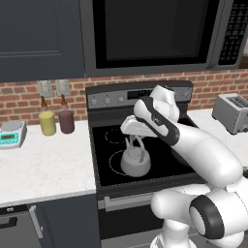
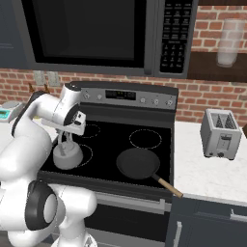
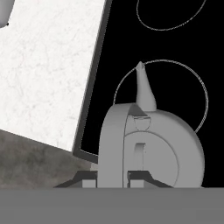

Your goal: Pick the kettle from the counter and place it on a stove burner. Then turn the burner on.

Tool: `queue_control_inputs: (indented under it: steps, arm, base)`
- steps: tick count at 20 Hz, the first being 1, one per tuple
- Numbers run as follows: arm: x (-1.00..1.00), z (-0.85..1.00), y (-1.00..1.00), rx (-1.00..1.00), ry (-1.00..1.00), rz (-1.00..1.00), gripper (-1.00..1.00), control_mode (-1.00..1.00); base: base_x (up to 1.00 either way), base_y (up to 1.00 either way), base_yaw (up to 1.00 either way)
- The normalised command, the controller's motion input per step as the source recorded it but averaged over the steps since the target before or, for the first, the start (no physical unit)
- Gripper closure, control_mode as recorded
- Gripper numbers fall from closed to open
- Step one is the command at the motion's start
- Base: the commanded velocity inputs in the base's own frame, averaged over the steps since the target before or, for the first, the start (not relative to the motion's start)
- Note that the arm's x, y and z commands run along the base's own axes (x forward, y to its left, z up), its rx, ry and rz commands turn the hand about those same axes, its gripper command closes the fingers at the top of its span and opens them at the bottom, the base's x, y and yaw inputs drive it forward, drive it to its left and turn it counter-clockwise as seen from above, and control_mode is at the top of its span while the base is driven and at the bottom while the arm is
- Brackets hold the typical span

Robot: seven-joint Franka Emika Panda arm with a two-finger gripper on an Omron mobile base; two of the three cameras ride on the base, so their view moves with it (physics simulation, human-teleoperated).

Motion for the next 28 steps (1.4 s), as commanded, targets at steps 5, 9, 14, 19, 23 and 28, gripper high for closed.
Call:
queue_control_inputs:
  steps: [5,9,14,19,23,28]
  arm:
    - [0.26,-0.08,0.06,0.0,0.0,0.0,1.0,-1.0]
    - [0.32,0.0,0.19,-0.02,0.0,0.0,1.0,-1.0]
    - [0.48,0.01,0.23,-0.01,0.0,0.0,1.0,-1.0]
    - [0.44,0.0,0.04,0.0,0.0,0.0,1.0,-1.0]
    - [0.07,-0.05,0.0,0.0,0.0,-0.01,1.0,-1.0]
    - [-0.23,-0.16,0.0,0.0,0.0,-0.01,1.0,-1.0]
  base:
    - [0.0,0.0,0.0]
    - [0.0,0.0,0.0]
    - [0.0,0.0,0.0]
    - [0.0,0.0,0.0]
    - [0.0,0.0,0.0]
    - [0.0,0.0,0.0]
